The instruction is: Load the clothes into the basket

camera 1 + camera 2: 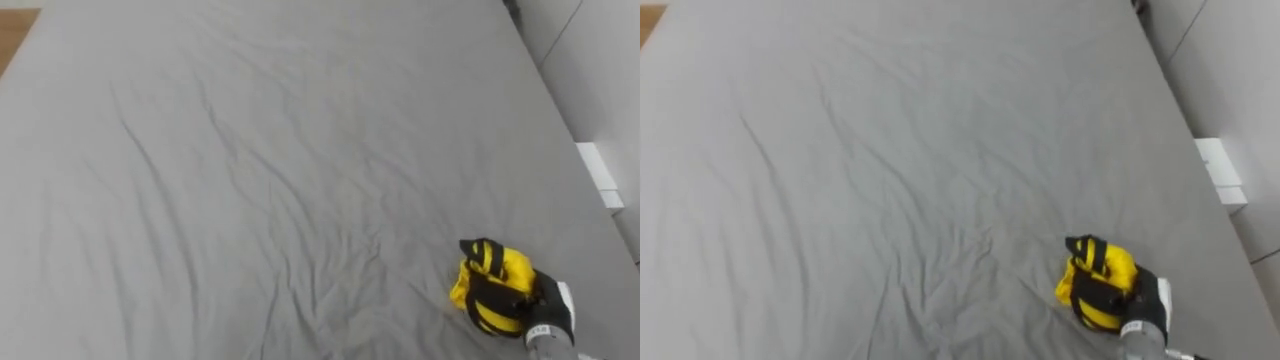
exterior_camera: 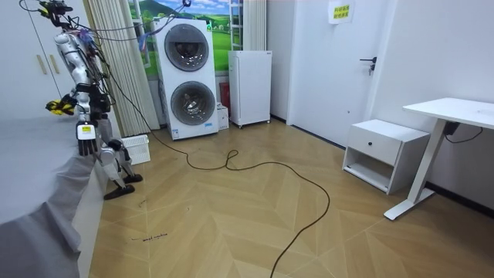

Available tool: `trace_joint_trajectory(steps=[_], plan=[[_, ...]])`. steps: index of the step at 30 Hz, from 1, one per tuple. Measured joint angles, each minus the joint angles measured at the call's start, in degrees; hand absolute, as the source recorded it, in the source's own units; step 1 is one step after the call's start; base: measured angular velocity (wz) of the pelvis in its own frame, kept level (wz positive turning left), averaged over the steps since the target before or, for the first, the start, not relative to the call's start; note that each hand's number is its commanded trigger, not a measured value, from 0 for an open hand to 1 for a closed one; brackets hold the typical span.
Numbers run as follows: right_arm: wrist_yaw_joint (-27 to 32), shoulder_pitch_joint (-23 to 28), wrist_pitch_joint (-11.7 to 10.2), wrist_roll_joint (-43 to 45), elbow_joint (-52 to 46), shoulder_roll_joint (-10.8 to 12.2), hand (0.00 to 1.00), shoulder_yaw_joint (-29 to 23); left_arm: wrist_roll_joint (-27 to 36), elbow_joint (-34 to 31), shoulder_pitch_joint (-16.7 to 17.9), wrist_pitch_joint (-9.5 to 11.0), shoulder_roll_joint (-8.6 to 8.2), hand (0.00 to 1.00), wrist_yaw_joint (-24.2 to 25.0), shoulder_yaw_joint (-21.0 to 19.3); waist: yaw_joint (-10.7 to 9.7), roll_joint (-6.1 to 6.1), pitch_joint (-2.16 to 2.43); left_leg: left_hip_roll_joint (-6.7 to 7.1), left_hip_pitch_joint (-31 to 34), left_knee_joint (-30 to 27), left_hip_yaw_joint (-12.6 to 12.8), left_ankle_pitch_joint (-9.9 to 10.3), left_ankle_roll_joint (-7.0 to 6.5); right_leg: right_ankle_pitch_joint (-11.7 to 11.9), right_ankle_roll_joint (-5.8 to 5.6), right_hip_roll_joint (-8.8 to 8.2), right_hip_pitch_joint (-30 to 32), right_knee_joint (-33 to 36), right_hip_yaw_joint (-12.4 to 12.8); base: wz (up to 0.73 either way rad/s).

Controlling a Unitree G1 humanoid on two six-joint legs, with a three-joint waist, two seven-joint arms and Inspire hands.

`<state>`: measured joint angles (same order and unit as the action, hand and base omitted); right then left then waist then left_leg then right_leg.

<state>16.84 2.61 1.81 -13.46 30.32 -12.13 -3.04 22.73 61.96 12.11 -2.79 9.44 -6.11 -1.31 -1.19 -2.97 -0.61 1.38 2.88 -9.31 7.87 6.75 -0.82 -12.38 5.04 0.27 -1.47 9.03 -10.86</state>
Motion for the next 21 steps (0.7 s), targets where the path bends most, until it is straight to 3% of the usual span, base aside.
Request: trace_joint_trajectory(steps=[8, 18, 21], plan=[[1.95, 2.67, 0.72, 1.44, -8.97, -1.49, 1.00, -10.97, -7.62, -0.01, 0.65, -5.63, 0.06, 0.00, -0.23, -3.80, -3.54, 0.48, -0.06, -1.08, -1.58, 0.00, 3.93, 0.02, -0.01, 0.63, 0.19, 0.85, 0.30, 1.03, 4.22, -0.24], [4.14, 9.27, 2.78, -2.09, -7.73, -1.49, 1.00, -16.80, -12.89, -0.02, 1.98, -11.16, 0.29, 0.00, -1.20, -5.91, -6.76, 1.26, -0.28, -3.80, -3.38, -0.24, 8.57, 0.59, 0.50, 1.86, 0.13, 3.01, 0.99, 2.02, 10.46, -0.35], [3.58, 9.24, 2.94, -2.48, -2.82, -1.49, 1.00, -18.62, -13.32, 0.27, 2.10, -12.21, 0.31, 0.00, -1.18, -6.49, -7.27, 1.47, -0.31, -4.29, -3.36, -0.30, 10.23, 0.62, 0.55, 2.62, 0.43, 3.48, 1.72, 2.18, 12.10, -0.29]])
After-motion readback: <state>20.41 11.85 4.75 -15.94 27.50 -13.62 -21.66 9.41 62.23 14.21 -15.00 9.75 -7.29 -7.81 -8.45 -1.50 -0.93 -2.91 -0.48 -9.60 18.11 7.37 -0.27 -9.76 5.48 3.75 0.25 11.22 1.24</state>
